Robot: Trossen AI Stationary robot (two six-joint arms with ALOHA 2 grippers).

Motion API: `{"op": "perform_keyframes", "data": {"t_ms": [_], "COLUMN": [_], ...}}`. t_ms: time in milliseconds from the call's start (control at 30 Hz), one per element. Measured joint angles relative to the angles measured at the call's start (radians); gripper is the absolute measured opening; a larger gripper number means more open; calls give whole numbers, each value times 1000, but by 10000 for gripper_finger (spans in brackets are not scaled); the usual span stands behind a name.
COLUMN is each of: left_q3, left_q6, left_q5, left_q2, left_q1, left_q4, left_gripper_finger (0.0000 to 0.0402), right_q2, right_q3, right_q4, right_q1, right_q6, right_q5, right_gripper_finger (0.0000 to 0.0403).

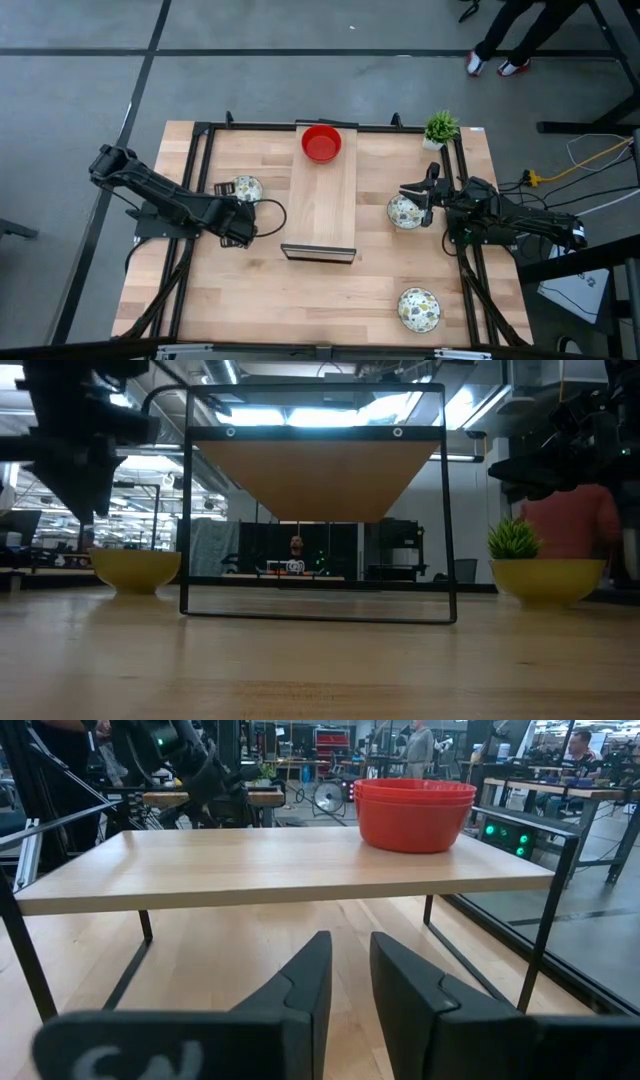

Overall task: Pick & Place Mini bowls
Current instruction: Put the left white bowl on the shelf

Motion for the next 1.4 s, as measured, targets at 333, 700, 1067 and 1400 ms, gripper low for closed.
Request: {"op": "perform_keyframes", "data": {"t_ms": [333,700,1067,1400], "left_q3": [-110,-119,-133,-156], "left_q6": [2,74,100,115], "left_q5": [-11,-80,-83,-59], "left_q2": [0,0,0,0], "left_q1": [0,1,73,133], "left_q4": [93,201,246,299], "left_gripper_finger": [147,147,147,147], "right_q2": [0,0,0,0], "right_q3": [0,0,0,0], "right_q4": [0,0,0,0], "right_q1": [0,0,0,0], "right_q6": [0,0,0,0], "right_q5": [0,0,0,0], "right_gripper_finger": [75,75,75,75]}}
